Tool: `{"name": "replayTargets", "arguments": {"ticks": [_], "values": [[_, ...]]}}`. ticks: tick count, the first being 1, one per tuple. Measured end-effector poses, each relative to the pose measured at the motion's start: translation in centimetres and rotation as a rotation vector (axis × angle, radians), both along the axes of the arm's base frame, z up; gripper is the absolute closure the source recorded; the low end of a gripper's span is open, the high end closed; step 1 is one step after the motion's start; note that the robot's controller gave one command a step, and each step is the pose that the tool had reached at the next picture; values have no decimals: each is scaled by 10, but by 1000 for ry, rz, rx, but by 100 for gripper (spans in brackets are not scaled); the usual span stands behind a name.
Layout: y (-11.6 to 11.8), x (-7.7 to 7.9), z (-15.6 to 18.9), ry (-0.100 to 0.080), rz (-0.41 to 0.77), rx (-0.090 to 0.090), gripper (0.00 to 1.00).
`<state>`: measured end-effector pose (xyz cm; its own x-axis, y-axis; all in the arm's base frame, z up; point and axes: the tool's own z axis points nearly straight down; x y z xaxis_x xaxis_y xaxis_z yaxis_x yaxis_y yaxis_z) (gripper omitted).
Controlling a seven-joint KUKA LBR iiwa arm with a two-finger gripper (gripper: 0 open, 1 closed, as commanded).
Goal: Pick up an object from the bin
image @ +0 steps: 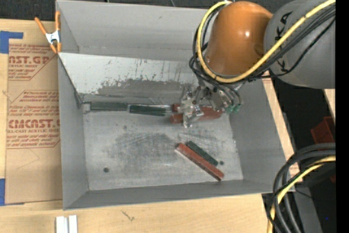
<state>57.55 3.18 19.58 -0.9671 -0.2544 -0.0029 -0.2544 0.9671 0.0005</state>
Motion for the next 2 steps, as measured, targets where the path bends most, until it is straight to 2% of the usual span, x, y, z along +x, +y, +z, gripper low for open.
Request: {"name": "replayTargets", "arguments": {"ticks": [1, 2], "values": [[0, 0, 0, 0, 0, 0, 100], [-11, -3, 17, 7, 84, 1, 100]]}}
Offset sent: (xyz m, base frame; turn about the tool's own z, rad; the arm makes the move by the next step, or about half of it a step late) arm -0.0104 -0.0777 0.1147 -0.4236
